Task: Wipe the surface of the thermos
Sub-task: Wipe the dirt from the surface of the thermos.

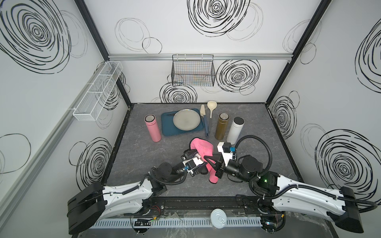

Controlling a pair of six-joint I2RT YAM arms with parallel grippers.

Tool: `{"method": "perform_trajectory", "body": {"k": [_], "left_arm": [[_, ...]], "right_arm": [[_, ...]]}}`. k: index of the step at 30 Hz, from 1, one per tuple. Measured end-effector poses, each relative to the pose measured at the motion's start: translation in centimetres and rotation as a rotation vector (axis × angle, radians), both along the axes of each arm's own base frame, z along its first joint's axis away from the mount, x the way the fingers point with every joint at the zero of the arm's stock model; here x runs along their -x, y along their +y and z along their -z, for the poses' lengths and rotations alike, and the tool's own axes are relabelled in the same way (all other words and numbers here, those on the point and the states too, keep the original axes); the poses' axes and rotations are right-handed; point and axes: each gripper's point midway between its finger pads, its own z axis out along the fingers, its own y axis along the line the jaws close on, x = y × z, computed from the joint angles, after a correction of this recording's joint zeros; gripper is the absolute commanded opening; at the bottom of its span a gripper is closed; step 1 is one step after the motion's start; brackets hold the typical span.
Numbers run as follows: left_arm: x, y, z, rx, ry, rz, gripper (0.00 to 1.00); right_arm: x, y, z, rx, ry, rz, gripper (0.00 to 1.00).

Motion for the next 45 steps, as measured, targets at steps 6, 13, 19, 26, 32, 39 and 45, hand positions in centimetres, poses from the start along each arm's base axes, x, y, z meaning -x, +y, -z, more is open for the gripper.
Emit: {"method": "perform_trajectory", "body": {"k": [6,13,19,26,32,39,45], "left_arm": [[0.2,-0.1,0.1,-0.005,0.000,0.010,0.00],[0.2,-0.3,1.5,-0.055,0.028,0.007,0.00],[0.4,-0.5,1.6,-0.057,0.025,0.016,0.00],[0.8,-0.6,1.9,-0.071,0.027,0.026,0.00],[0.7,-0.5,2.4,-0.088,0.038,0.021,0.00],[1.1,-0.5,2.0,-0.079,0.033,0.028,0.00],[0.9,-0.3,1.9,-0.075,0.031,0.016,0.00]], "right_arm": [[1.1,2.6,0.0,0.051,-0.017,-0.029,0.00],[-1.9,1.8,0.0,0.039,0.049,0.062,0.00],[-0.9,2.3,0.4,0.059,0.035,0.029,0.00],[0.4,3.9,0.7,0.090,0.000,-0.004,0.00],[-2.3,1.6,0.7,0.040,0.051,0.057,0.00],[1.1,3.6,1.1,0.084,-0.016,-0.037,0.00],[0.8,3.2,0.9,0.070,-0.015,-0.012,0.00]]}}
